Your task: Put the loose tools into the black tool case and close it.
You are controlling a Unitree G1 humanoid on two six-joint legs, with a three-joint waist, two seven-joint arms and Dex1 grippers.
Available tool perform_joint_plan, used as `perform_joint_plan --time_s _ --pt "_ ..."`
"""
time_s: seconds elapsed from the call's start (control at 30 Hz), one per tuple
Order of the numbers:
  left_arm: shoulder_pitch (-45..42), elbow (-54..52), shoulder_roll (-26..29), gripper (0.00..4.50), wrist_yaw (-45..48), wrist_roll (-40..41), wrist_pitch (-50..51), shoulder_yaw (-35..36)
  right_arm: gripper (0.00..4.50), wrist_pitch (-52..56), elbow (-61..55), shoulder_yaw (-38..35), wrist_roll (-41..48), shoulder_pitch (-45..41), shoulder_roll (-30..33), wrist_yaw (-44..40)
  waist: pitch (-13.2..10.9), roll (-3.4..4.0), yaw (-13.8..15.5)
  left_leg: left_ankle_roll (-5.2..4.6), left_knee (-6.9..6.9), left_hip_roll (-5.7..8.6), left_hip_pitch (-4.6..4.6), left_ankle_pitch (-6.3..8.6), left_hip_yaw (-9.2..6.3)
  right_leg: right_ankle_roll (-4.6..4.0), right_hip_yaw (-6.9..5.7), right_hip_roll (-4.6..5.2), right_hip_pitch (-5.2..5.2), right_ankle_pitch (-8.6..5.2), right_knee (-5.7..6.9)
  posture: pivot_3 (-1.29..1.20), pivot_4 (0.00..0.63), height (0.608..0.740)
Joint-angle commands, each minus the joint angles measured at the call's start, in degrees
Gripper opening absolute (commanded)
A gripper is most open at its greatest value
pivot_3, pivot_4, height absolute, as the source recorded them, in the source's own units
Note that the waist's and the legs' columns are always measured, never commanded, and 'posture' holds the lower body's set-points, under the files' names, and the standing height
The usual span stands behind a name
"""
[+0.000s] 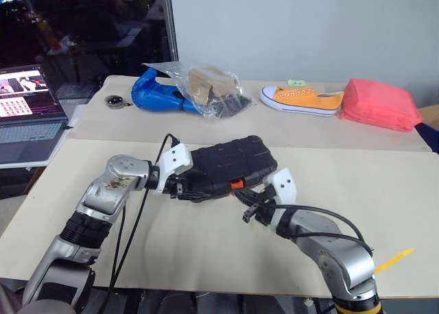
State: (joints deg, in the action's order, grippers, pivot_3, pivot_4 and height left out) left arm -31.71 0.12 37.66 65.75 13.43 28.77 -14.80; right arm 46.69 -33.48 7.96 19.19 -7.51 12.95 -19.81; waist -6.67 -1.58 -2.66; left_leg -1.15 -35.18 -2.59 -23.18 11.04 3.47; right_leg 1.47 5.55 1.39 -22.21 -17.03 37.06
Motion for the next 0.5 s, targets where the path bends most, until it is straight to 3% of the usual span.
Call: perform_joint_plan --time_s 0.03,0.5 --pt "2.82 3.6 0.11 3.52 0.21 -2.6 2.32 -3.79 0.01 -4.14 3.79 -0.26 -3.66 -2.97 -1.19 3.75 0.0 0.01 0.05 0.0 0.0 0.0 0.0 0.0 0.0 -0.02 0.0 0.01 -0.01 0.02 0.0 0.0 0.15 0.74" --pt "3.5 2.17 0.07 3.52 -0.72 -2.14 3.56 -3.38 0.01 -5.53 8.76 8.24 -10.51 -1.14 3.26 2.68 0.31 -0.04 -0.02 0.01 0.0 -0.02 0.08 0.0 0.01 -0.19 0.0 0.0 0.06 0.1 0.01 0.0 0.15 0.74"
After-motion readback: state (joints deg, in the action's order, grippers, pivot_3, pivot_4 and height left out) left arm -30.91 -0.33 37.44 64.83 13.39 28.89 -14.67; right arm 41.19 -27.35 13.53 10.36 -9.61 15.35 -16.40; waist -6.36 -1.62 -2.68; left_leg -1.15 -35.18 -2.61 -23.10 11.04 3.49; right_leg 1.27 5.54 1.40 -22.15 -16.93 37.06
